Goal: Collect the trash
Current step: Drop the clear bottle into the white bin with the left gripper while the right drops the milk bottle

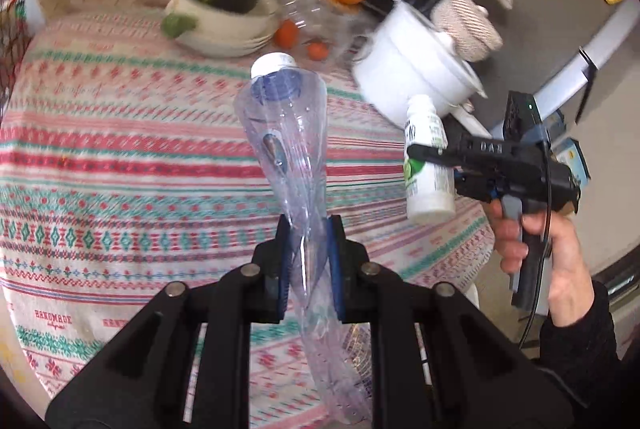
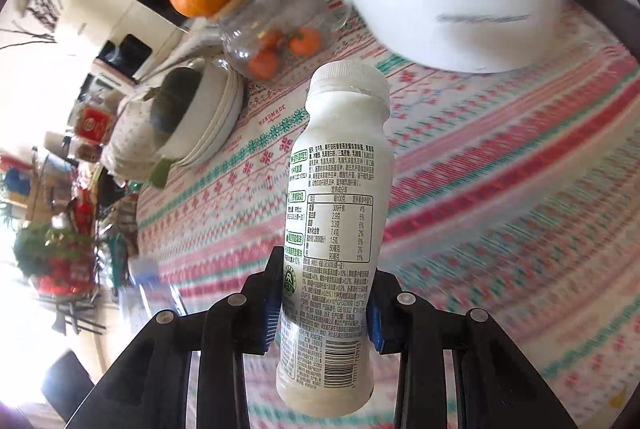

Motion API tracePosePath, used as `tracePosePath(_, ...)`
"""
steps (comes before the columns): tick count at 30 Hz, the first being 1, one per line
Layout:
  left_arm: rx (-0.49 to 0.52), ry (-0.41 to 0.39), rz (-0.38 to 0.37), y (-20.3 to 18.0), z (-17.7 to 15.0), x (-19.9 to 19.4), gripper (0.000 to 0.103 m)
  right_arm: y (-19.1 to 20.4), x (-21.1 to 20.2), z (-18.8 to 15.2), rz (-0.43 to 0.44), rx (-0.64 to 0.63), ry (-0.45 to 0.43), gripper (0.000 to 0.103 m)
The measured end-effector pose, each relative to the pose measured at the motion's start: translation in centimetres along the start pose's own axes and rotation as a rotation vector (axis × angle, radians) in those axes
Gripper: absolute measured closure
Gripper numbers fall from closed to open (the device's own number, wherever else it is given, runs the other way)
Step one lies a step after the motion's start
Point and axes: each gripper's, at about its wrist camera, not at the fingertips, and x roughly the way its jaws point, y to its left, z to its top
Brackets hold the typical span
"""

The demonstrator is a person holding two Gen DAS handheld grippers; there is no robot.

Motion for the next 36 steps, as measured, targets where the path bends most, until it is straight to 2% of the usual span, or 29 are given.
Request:
tracePosePath(9, 0.215, -0.011, -0.022, -14.7, -1.3, -3.0, 0.085, -6.7, -13.7, -4.9, 0.028, -0.036, -0.075, 0.068)
tracePosePath(12, 0.256, 0.007, -0.047, -18.5, -2.4, -3.4, 0.085, -8.8, -17.5, -6.9, 0.032, -0.046, -0.109, 0.068)
tracePosePath(18, 0.325, 0.038, -0.097, -24.2, -5.4, -2.3, 0.085, -13.9, -22.3, -10.6, 0.019, -0.041, -0.177, 0.068)
tracePosePath(23, 0.34, 0.091, -0.142, -27.4, -8.9, -0.1, 0.085, -17.8, -24.0, -13.5, -0.004, -0.02, -0.194, 0.068)
tracePosePath(26, 0.345, 0.152, -0.159, -28.4, -11.4, 1.7, 0.085, -19.9, -24.1, -15.0, -0.024, -0.006, -0.194, 0.068)
tracePosePath(30, 0.377, 0.22, -0.133, -29.2, -14.5, 4.5, 0.085, -23.0, -23.2, -16.7, -0.043, 0.028, -0.16, 0.068)
tracePosePath(31, 0.369, 0.272, -0.108, -29.4, -15.1, 5.3, 0.085, -23.7, -22.9, -17.1, -0.05, 0.035, -0.142, 0.067)
tracePosePath(32, 0.366, 0.293, -0.105, -29.5, -15.6, 6.2, 0.085, -24.2, -22.7, -17.4, -0.059, 0.032, -0.131, 0.067)
tracePosePath(34, 0.396, 0.29, -0.09, -30.1, -16.5, 7.6, 0.085, -25.1, -22.4, -18.0, -0.101, 0.014, -0.119, 0.067)
tracePosePath(36, 0.479, 0.238, -0.053, -31.1, -17.5, 8.5, 0.085, -25.9, -22.2, -18.5, -0.125, 0.007, -0.107, 0.067)
